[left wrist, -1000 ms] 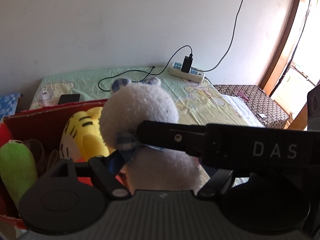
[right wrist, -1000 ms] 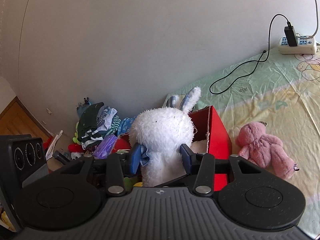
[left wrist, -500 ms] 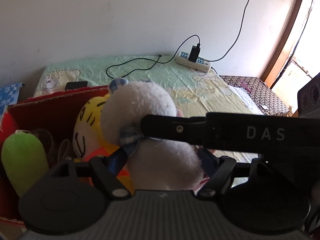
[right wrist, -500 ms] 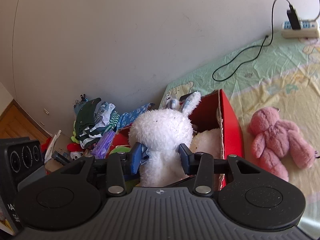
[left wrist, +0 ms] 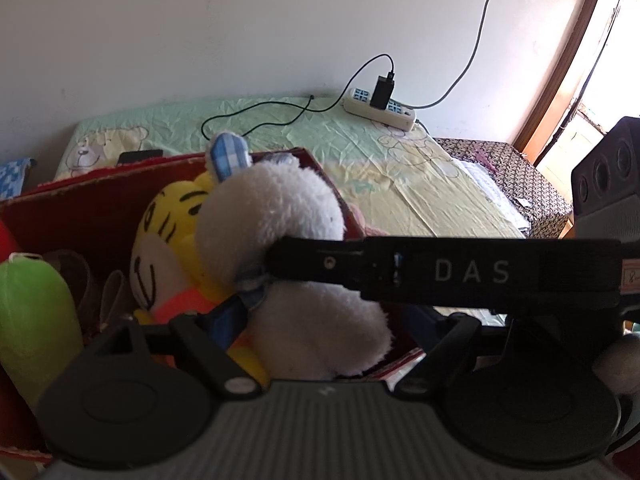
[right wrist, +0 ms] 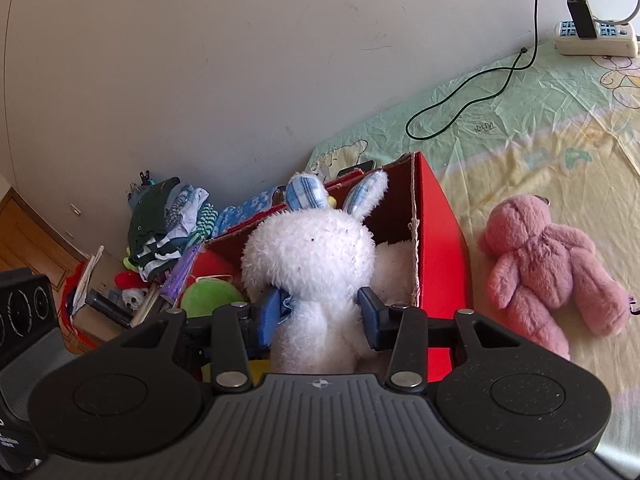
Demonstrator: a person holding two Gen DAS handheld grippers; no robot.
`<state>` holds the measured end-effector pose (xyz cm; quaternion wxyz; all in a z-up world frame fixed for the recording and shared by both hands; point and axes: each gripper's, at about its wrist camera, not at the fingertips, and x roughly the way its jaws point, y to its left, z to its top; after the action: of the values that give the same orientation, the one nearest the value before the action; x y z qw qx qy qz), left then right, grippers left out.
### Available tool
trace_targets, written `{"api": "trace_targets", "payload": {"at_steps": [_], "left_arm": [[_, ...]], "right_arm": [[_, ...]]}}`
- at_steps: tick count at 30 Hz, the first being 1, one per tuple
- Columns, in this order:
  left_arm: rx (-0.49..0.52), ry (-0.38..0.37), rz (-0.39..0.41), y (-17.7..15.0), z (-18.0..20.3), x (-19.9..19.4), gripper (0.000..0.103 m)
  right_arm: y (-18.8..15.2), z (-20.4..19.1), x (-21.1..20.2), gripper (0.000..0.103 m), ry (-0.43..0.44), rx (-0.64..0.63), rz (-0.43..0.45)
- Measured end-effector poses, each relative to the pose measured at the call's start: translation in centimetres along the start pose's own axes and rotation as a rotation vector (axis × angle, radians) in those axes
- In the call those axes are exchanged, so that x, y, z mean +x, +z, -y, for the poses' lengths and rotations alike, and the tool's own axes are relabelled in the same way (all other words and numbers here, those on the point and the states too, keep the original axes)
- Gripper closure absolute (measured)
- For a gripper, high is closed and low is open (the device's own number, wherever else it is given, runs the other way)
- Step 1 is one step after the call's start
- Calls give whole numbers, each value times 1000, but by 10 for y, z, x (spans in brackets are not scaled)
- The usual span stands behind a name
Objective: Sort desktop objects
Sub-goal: 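Lift the white bunny with both grippers and lower it into the red box, then open both grippers and release the bunny in the box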
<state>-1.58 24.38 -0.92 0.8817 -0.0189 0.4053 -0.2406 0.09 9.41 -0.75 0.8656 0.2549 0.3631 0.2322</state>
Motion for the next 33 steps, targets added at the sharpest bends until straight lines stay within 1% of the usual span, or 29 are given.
{"api": "trace_targets", "payload": {"at_steps": [2, 4, 5, 8, 10, 11, 13, 19, 21, 22, 23, 24, 27, 33], "left_arm": [[5, 6, -4, 0, 1, 2, 19], [12, 12, -4, 0, 1, 2, 18], [17, 16, -2, 0, 2, 1, 18], [15, 29, 1, 1, 1, 1, 17], [7, 49, -4, 2, -2, 2, 17], [0, 49, -11, 2, -4, 4, 14], [-20, 40, -21, 2, -8, 5, 14], [-13, 48, -17, 1, -7, 2, 14], [-21, 45, -22, 0, -8, 2, 13], [-23, 44, -25, 0, -9, 2, 13], [-24, 45, -26, 0, -10, 3, 13], [-23, 47, -27, 0, -9, 2, 13], [-22, 52, -31, 0, -10, 3, 13], [-48, 27, -34, -1, -17, 2, 14]], "right_arm": [[0, 1, 0, 58, 3, 2, 0], [-1, -1, -2, 53, -3, -9, -1], [0, -2, -3, 47, -8, -17, 3], [0, -6, -9, 42, -30, -55, 24], [0, -9, -12, 42, -46, -77, 38], [1, -10, -14, 42, -48, -77, 42], [2, -9, -17, 42, -47, -61, 52], [4, -8, -31, 42, -42, -7, 101], [5, -8, -33, 45, -36, 8, 112], [6, -8, -33, 50, -35, 11, 112], [6, -9, -32, 59, -38, 9, 106], [6, -9, -31, 65, -41, 5, 96], [4, -12, -27, 68, -47, -1, 84], [1, -12, -21, 68, -54, 2, 75]]}}
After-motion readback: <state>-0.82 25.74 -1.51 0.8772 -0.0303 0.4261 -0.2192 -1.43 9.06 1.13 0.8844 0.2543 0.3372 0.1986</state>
